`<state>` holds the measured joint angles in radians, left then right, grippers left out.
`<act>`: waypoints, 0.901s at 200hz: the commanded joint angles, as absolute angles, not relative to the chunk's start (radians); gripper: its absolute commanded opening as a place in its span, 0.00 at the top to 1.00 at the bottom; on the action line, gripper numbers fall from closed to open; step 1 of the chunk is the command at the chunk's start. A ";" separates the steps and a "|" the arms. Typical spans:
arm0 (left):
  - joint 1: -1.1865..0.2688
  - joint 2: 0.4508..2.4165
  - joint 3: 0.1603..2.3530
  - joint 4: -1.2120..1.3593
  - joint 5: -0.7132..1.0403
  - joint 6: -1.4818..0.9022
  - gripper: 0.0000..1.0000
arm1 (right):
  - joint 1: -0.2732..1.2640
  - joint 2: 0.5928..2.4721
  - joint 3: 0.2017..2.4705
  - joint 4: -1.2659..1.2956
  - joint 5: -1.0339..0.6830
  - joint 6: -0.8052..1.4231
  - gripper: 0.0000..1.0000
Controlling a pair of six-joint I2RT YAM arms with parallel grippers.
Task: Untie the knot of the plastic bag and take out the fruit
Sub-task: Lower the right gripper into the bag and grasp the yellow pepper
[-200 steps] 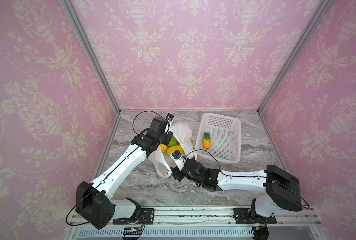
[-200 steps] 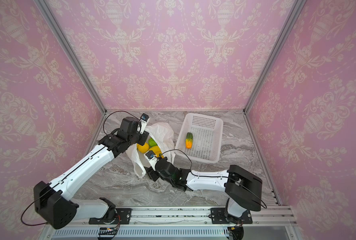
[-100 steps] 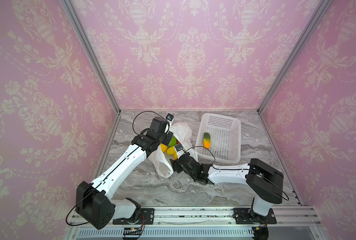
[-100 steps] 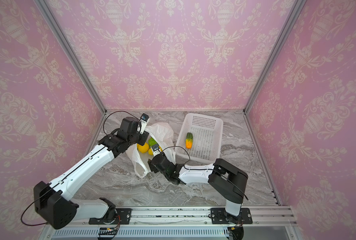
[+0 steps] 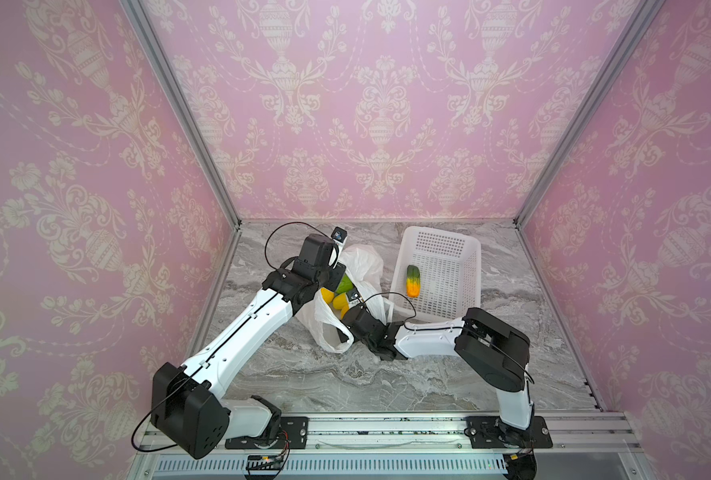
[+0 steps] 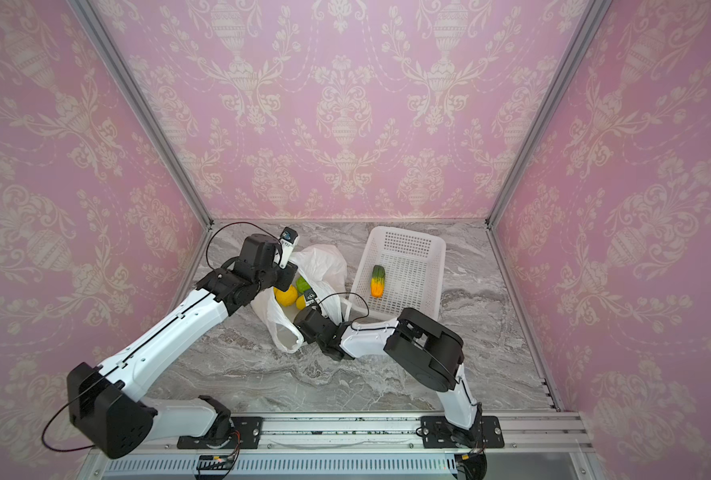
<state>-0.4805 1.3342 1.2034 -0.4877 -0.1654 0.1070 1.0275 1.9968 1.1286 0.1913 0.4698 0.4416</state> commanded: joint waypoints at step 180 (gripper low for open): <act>-0.474 1.321 1.206 -0.498 -0.144 0.100 1.00 | 1.021 1.736 0.880 0.474 0.359 0.416 0.51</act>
